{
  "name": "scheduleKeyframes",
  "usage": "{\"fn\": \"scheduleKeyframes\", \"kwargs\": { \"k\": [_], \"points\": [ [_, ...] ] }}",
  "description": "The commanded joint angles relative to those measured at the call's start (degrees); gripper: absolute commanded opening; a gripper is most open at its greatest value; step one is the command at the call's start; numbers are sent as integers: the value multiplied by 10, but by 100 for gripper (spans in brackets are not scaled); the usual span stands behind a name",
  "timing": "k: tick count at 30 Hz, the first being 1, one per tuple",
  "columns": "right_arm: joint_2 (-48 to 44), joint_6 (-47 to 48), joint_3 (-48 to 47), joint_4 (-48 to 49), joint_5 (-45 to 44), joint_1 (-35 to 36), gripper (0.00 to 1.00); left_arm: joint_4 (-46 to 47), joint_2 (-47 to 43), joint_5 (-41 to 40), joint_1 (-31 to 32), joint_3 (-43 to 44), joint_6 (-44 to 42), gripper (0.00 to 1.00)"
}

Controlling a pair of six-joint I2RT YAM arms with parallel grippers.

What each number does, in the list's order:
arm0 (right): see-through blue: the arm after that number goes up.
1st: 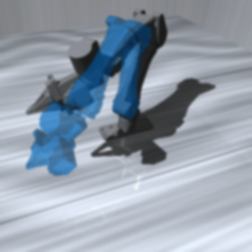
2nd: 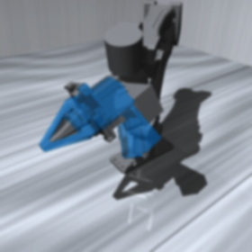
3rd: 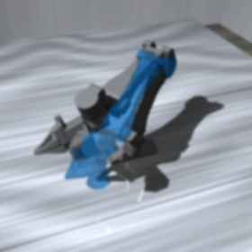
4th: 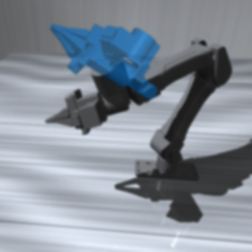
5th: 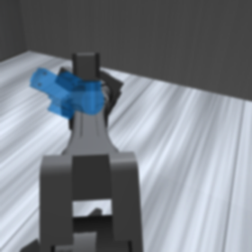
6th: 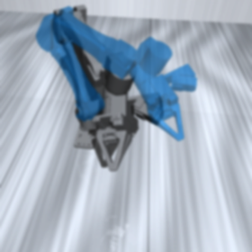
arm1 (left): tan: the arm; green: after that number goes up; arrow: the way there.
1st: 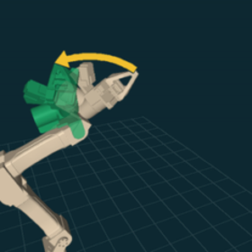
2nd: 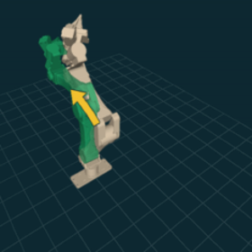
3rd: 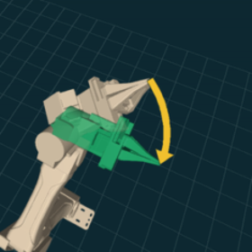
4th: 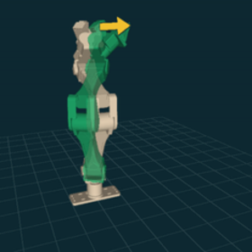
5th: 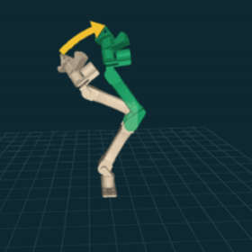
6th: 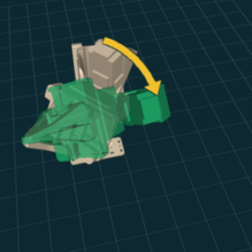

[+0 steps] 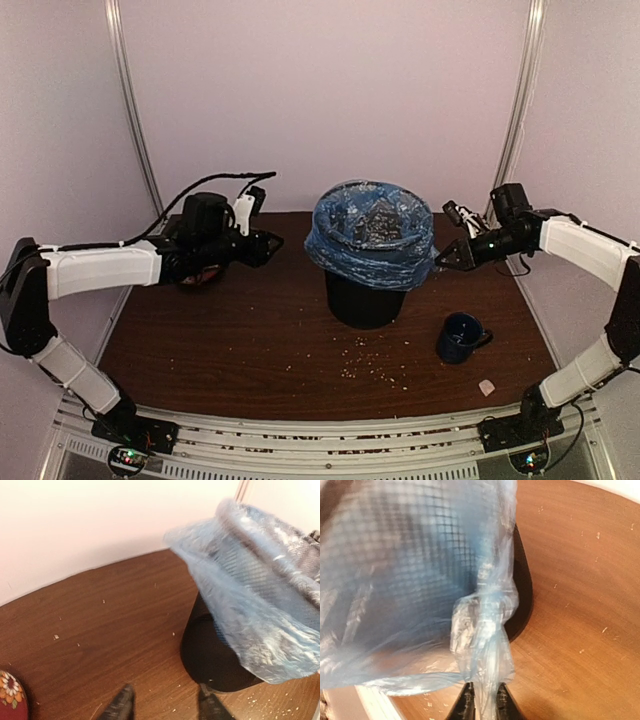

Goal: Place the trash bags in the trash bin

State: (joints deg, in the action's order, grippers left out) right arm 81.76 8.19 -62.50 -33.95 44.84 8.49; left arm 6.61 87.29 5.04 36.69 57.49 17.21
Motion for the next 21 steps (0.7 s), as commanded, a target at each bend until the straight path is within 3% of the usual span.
{"fn": "scheduleKeyframes", "kwargs": {
  "k": [1,4,8,13,21],
  "points": [
    [19,50,-19,-37,-37,-7,29,71,-50,34,0,-47,42,52],
    [12,70,-42,-76,-15,-21,43,94,-60,77,0,-52,77,60],
    [-20,41,-62,-37,-17,-34,50,135,-49,143,-1,-51,120,66],
    [-15,10,-82,29,7,-35,60,205,-16,163,0,-45,173,69],
    [90,-8,-148,56,-7,-33,63,269,66,211,0,-12,216,66]
  ]
}}
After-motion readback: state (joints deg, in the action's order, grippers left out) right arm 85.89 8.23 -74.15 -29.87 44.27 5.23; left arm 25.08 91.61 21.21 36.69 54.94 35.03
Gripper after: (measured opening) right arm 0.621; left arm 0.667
